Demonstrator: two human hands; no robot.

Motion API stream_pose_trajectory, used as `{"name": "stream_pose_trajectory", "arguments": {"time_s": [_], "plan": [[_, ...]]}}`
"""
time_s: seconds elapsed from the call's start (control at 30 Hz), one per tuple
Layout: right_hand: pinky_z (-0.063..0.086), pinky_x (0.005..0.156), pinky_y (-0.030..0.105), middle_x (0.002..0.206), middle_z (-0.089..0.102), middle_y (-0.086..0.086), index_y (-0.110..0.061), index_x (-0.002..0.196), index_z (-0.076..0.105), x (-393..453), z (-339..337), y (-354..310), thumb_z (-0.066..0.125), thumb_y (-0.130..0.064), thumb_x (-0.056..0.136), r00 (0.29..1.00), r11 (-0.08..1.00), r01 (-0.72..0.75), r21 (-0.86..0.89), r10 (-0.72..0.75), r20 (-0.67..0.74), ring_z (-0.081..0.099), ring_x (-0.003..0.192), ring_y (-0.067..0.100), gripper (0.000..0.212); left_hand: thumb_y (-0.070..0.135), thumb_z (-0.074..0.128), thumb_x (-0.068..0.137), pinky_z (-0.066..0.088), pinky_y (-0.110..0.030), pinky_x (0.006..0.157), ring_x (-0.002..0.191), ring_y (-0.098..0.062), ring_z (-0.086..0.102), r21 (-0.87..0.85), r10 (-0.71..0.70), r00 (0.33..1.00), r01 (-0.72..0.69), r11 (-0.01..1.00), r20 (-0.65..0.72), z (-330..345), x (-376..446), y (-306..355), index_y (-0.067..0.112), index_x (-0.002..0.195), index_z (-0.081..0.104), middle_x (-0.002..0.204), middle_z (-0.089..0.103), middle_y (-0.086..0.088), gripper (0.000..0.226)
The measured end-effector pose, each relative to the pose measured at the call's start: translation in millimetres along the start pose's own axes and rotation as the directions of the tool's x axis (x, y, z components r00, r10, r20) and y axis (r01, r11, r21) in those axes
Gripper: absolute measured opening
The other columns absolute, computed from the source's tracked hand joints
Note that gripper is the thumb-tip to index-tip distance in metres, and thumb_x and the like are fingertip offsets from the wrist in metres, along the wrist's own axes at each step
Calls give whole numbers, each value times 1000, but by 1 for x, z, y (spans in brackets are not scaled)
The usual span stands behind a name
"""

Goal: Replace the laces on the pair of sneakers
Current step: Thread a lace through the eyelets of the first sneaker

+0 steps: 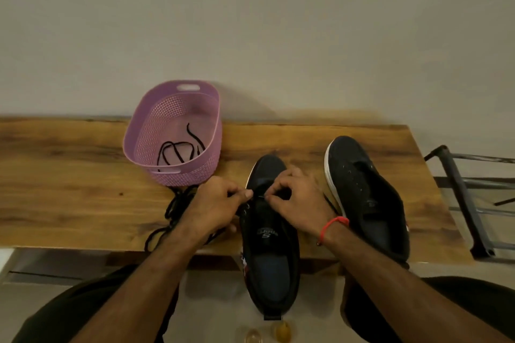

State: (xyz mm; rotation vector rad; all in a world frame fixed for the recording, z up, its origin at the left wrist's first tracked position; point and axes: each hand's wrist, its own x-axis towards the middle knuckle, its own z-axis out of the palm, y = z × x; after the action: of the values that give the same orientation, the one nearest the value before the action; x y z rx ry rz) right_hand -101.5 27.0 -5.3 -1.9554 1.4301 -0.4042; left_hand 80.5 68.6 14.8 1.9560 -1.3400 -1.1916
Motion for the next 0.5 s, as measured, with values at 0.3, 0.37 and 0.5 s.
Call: {"name": "stream_pose_trajectory", "arguments": {"time_s": [0.3, 0.37, 0.5], "plan": [[19, 92, 33, 115, 47, -21, -45, 83, 64, -5, 15, -6, 67, -46, 88, 998, 998, -47, -32, 45, -44, 32, 117, 10, 5, 27, 63, 99, 48, -21, 45, 58, -9, 69, -244, -39, 998, 49, 968, 46, 2, -3, -10, 17, 91, 79, 77, 76, 1, 21], [21, 92, 34, 116, 48, -21, -45, 85, 65, -6, 17, -5, 67, -46, 88, 997, 999, -49, -21, 48, -56, 33, 117, 11, 4, 26, 61, 101, 49, -21, 46, 63, -8, 71, -262, -40, 997, 55, 964, 60, 4, -4, -12, 16, 96, 78, 77, 76, 3, 20], [25, 97, 37, 115, 48, -21, -46, 86, 63, -5, 16, -4, 69, -44, 88, 998, 999, -38, -2, 38, -55, 34, 120, 12, 6, 22, 68, 96, 48, -20, 47, 67, -7, 72, -201, -34, 999, 38, 979, 24, 6, -4, -14, 24, 97, 76, 88, 76, 3, 8]]}}
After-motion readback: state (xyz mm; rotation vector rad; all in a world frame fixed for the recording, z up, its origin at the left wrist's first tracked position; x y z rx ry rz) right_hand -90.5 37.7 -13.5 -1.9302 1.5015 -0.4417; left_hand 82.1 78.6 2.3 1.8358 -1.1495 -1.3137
